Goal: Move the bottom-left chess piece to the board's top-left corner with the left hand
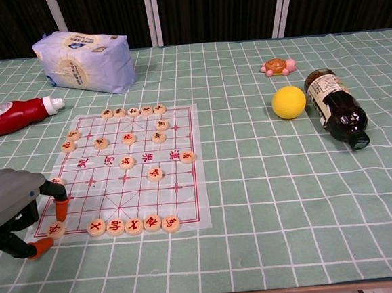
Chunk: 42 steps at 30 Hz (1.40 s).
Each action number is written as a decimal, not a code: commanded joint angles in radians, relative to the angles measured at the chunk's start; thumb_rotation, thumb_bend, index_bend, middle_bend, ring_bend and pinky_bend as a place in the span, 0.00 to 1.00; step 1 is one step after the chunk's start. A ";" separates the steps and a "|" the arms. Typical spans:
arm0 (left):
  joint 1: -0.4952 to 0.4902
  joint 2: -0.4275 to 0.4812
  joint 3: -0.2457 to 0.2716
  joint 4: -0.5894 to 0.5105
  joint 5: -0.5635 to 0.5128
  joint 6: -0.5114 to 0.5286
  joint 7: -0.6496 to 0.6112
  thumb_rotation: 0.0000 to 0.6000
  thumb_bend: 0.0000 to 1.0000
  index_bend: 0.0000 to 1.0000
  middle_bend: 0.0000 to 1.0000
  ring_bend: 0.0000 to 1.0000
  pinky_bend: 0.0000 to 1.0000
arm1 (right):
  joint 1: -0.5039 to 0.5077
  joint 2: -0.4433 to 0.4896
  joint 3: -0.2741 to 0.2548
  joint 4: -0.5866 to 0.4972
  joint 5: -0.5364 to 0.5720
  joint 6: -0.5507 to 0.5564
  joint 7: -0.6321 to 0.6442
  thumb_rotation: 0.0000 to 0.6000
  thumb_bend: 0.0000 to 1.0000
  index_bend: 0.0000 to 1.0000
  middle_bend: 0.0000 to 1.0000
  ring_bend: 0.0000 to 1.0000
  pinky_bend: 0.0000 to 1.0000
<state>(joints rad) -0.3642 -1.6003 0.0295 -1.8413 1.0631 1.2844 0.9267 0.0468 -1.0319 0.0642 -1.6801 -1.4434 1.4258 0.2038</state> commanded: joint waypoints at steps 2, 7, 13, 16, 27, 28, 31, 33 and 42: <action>-0.002 0.001 0.002 -0.002 0.002 0.003 -0.004 1.00 0.28 0.48 1.00 1.00 1.00 | 0.000 0.000 0.000 0.000 0.000 0.000 0.000 1.00 0.25 0.00 0.00 0.00 0.00; -0.004 0.003 0.006 -0.007 0.005 0.008 -0.009 1.00 0.28 0.48 1.00 1.00 1.00 | 0.000 0.000 0.000 -0.001 0.001 0.000 0.000 1.00 0.25 0.00 0.00 0.00 0.00; -0.010 0.009 0.004 -0.024 0.019 0.016 -0.016 1.00 0.28 0.48 1.00 1.00 1.00 | 0.000 0.001 0.000 -0.001 0.000 0.000 0.000 1.00 0.25 0.00 0.00 0.00 0.00; -0.015 0.014 -0.005 -0.042 0.031 0.025 -0.018 1.00 0.28 0.48 1.00 1.00 1.00 | -0.001 0.001 0.001 -0.002 0.001 0.000 0.002 1.00 0.25 0.00 0.00 0.00 0.00; -0.045 0.030 -0.065 -0.083 0.007 0.051 0.006 1.00 0.28 0.48 1.00 1.00 1.00 | -0.001 0.002 0.001 -0.005 0.005 -0.002 0.009 1.00 0.25 0.00 0.00 0.00 0.00; -0.046 0.033 -0.069 -0.087 0.003 0.054 0.008 1.00 0.28 0.48 1.00 1.00 1.00 | -0.001 0.003 0.001 -0.005 0.005 -0.003 0.011 1.00 0.25 0.00 0.00 0.00 0.00; -0.050 0.041 -0.082 -0.093 -0.002 0.064 0.011 1.00 0.28 0.48 1.00 1.00 1.00 | -0.001 0.002 0.000 -0.003 0.003 -0.002 0.009 1.00 0.25 0.00 0.00 0.00 0.00; -0.053 0.050 -0.095 -0.093 -0.011 0.075 0.015 1.00 0.28 0.48 1.00 1.00 1.00 | -0.001 0.001 0.000 -0.001 0.001 -0.001 0.002 1.00 0.25 0.00 0.00 0.00 0.00; -0.085 0.073 -0.174 -0.053 -0.070 0.080 -0.008 1.00 0.28 0.48 1.00 1.00 1.00 | -0.002 -0.003 -0.002 0.001 -0.001 0.001 -0.008 1.00 0.25 0.00 0.00 0.00 0.00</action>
<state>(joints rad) -0.4434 -1.5299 -0.1366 -1.9012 0.9996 1.3680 0.9244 0.0451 -1.0345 0.0625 -1.6792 -1.4439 1.4271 0.1961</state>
